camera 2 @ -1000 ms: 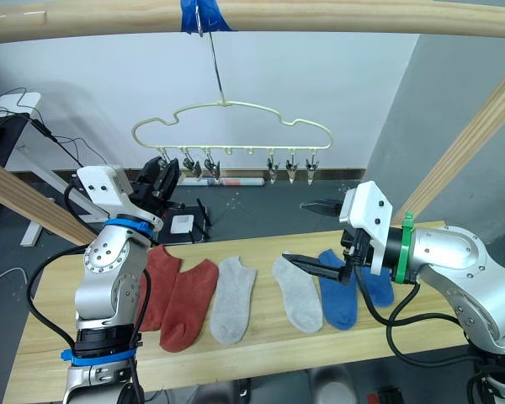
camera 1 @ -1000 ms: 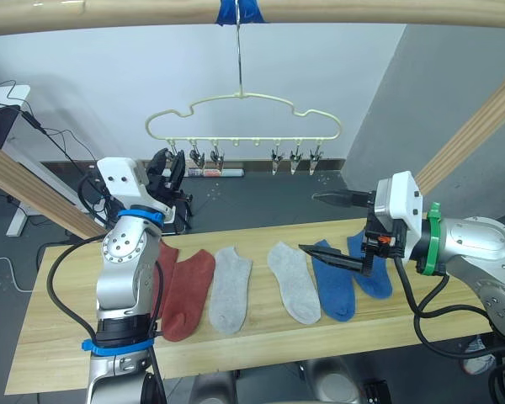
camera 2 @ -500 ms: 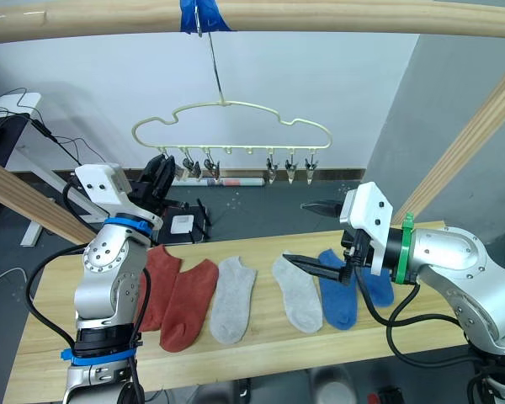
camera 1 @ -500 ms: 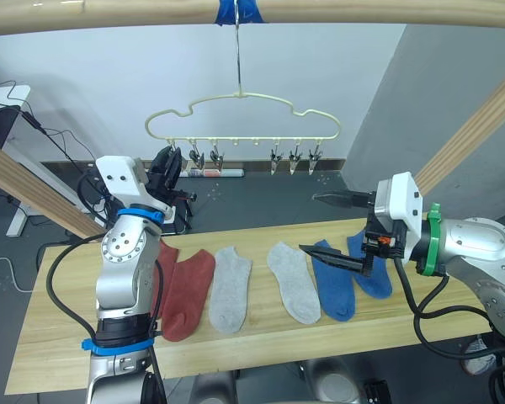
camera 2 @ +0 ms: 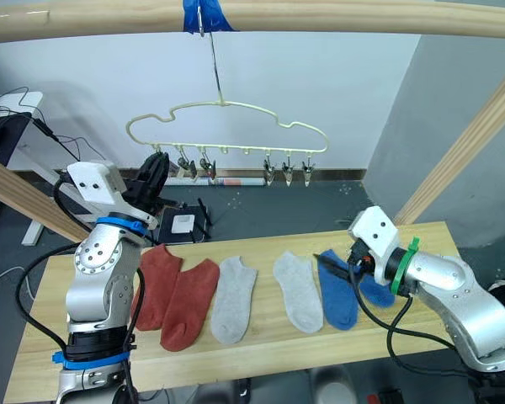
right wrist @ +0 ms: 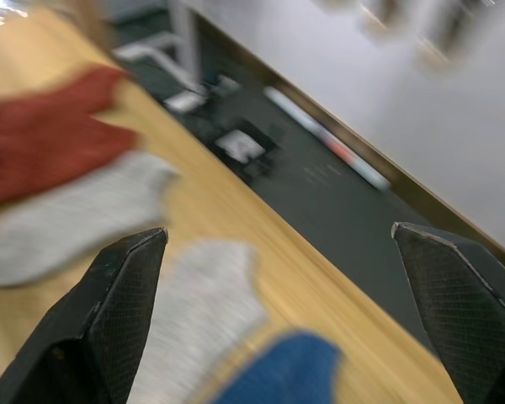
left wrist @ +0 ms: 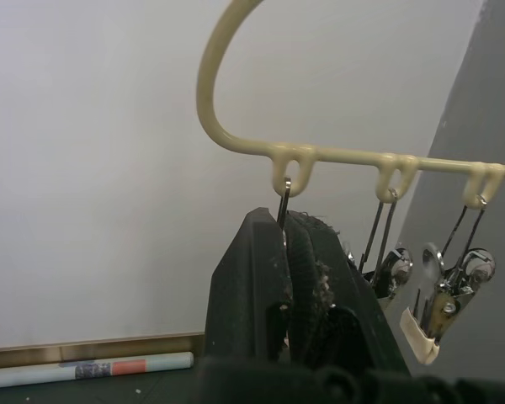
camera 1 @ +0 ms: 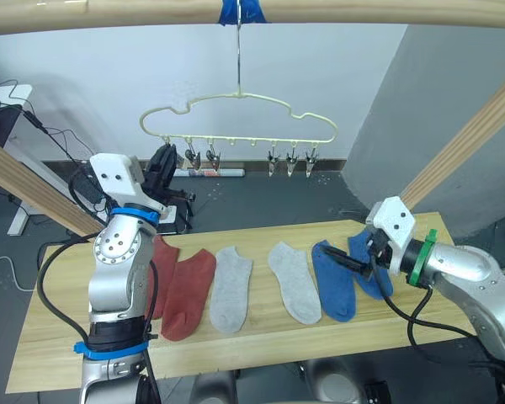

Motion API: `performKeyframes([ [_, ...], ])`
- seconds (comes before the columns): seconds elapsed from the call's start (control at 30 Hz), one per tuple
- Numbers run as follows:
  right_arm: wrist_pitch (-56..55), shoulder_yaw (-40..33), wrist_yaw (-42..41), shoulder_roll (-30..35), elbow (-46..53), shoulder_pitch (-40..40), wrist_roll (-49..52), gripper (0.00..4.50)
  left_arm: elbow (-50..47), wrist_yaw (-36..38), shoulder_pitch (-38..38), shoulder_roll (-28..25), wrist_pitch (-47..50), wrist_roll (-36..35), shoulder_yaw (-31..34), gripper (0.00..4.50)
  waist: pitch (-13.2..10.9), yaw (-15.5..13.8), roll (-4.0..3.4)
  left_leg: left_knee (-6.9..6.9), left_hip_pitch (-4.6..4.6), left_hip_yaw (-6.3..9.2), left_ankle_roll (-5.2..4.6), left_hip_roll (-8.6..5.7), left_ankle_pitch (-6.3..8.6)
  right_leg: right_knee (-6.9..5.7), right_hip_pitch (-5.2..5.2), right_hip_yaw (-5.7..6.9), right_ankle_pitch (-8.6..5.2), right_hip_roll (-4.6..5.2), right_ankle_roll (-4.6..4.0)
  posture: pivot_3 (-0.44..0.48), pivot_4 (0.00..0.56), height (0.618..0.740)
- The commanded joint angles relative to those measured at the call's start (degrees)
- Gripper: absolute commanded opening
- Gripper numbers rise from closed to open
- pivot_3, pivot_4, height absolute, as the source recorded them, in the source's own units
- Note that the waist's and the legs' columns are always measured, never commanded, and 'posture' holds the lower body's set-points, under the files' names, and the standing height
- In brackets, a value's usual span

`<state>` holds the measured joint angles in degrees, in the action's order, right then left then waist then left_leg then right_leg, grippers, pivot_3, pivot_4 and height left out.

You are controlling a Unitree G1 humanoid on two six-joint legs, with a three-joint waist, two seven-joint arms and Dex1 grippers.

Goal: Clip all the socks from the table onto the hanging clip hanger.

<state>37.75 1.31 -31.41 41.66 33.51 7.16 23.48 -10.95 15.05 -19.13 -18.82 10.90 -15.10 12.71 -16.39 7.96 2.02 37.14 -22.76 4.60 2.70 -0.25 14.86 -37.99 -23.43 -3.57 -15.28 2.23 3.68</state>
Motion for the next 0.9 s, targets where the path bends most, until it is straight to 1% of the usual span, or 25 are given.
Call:
performKeyframes([
  [0.03, -4.2, -0.9, 11.3, -6.6, -7.3, -4.0, -8.4, 4.50, -5.8, 1.1, 1.3, -1.4, 1.6, -0.4, -0.7, 0.01, 0.0, 0.0, 0.09, -0.02, 0.01, 0.00, 0.00, 0.00, 0.00, 0.00, 0.00, 0.01, 0.00, -0.02, 0.00, -0.229, 0.325, 0.735],
  [0.1, -6.4, -1.6, 16.7, -12.0, -12.8, -4.5, -11.3, 4.50, -7.2, 1.5, 1.7, -1.7, 2.9, -0.9, -0.7, 0.01, -0.3, 0.0, 0.02, -0.04, 0.01, 0.03, 0.00, 0.05, 0.00, -0.01, 0.00, 0.03, 0.00, -0.06, 0.00, -0.221, 0.337, 0.735],
  [0.17, -8.6, -2.1, 19.3, -15.6, -16.6, -4.0, -13.0, 4.50, -8.0, 1.5, 1.7, -1.9, 4.0, -1.3, -0.7, 0.01, -0.8, 0.0, -0.12, -0.02, 0.03, -0.02, 0.00, 0.05, 0.00, -0.04, -0.01, -0.06, 0.00, -0.03, -0.01, -0.216, 0.341, 0.735],
  [0.27, -12.0, -2.0, 21.8, -18.4, -21.7, -3.3, -16.1, 4.50, -8.7, 1.4, 1.6, -2.1, 5.0, -1.6, -0.5, 0.01, -1.2, 0.0, -0.16, -0.02, 0.04, -0.10, 0.00, 0.02, 0.00, -0.04, -0.05, -0.15, 0.05, -0.04, 0.03, -0.212, 0.345, 0.735],
  [0.37, -15.5, -3.4, 26.1, -22.6, -31.3, -0.7, -17.7, 4.50, -9.5, 2.1, 1.5, -2.7, 6.4, -2.3, -0.2, 0.01, -1.3, 0.0, -0.14, -0.04, 0.03, -0.09, 0.00, 0.02, 0.00, -0.04, -0.06, -0.12, 0.05, -0.05, 0.02, -0.197, 0.353, 0.735],
  [0.5, -18.3, -5.3, 28.2, -25.2, -39.4, 2.5, -18.8, 4.50, -10.3, 2.3, 1.7, -3.2, 7.6, -2.8, 0.1, 0.01, -1.5, 0.0, -0.28, -0.06, 0.02, -0.08, 0.00, 0.03, 0.00, -0.04, -0.08, -0.12, 0.06, -0.06, 0.01, -0.185, 0.356, 0.735],
  [0.6, -17.5, -7.8, 28.6, -26.8, -46.3, 4.9, -17.0, 4.50, -10.6, 2.4, 1.7, -3.5, 8.0, -3.0, 0.3, 0.01, -1.6, 0.0, -0.28, -0.05, 0.01, -0.10, 0.00, 0.03, 0.00, -0.03, -0.08, -0.14, 0.06, -0.04, 0.01, -0.176, 0.357, 0.735],
  [0.67, -16.8, -9.5, 28.2, -27.7, -48.6, 5.8, -15.4, 4.50, -10.8, 2.5, 1.7, -3.7, 8.3, -3.2, 0.3, 0.01, -1.6, 0.0, -0.28, -0.05, 0.01, -0.09, 0.00, 0.03, 0.00, -0.03, -0.07, -0.13, 0.06, -0.03, 0.01, -0.174, 0.358, 0.735],
  [0.73, -14.7, -11.2, 28.1, -28.7, -48.9, 5.9, -13.9, 4.50, -11.0, 2.6, 1.8, -4.0, 8.6, -3.5, 0.5, 0.01, -1.6, -0.1, -0.28, -0.05, 0.03, -0.07, 0.00, 0.03, 0.00, -0.05, -0.06, -0.12, 0.07, -0.03, 0.01, -0.172, 0.358, 0.735],
  [0.77, -13.7, -11.8, 27.8, -29.2, -48.5, 5.7, -13.2, 4.13, -11.0, 2.7, 1.9, -4.1, 8.7, -3.7, 0.6, 0.00, -1.6, -0.1, -0.28, -0.05, 0.03, -0.06, 0.00, 0.04, 0.00, -0.06, -0.06, -0.10, 0.07, -0.04, 0.00, -0.172, 0.358, 0.735],
  [0.8, -12.5, -12.1, 27.2, -29.5, -48.0, 5.2, -12.6, 3.90, -11.1, 2.8, 2.0, -4.2, 8.9, -4.0, 0.7, 0.00, -1.6, -0.1, -0.28, -0.06, 0.03, -0.05, 0.00, 0.04, 0.00, -0.06, -0.06, -0.09, 0.07, -0.05, 0.00, -0.171, 0.358, 0.735],
  [0.87, -10.8, -12.0, 26.5, -29.9, -46.3, 3.9, -11.9, 3.30, -11.2, 3.0, 2.1, -4.3, 9.1, -4.4, 0.8, 0.00, -1.6, -0.1, -0.27, -0.05, 0.03, -0.05, 0.00, 0.04, 0.00, -0.05, -0.06, -0.10, 0.07, -0.05, 0.00, -0.171, 0.358, 0.735],
  [0.9, -10.3, -12.1, 26.4, -30.1, -45.7, 3.5, -11.7, 2.88, -11.3, 3.0, 2.1, -4.3, 9.2, -4.4, 0.8, 0.00, -1.6, -0.1, -0.26, -0.05, 0.02, -0.05, 0.00, 0.04, 0.00, -0.04, -0.05, -0.10, 0.07, -0.04, 0.01, -0.171, 0.358, 0.735],
])
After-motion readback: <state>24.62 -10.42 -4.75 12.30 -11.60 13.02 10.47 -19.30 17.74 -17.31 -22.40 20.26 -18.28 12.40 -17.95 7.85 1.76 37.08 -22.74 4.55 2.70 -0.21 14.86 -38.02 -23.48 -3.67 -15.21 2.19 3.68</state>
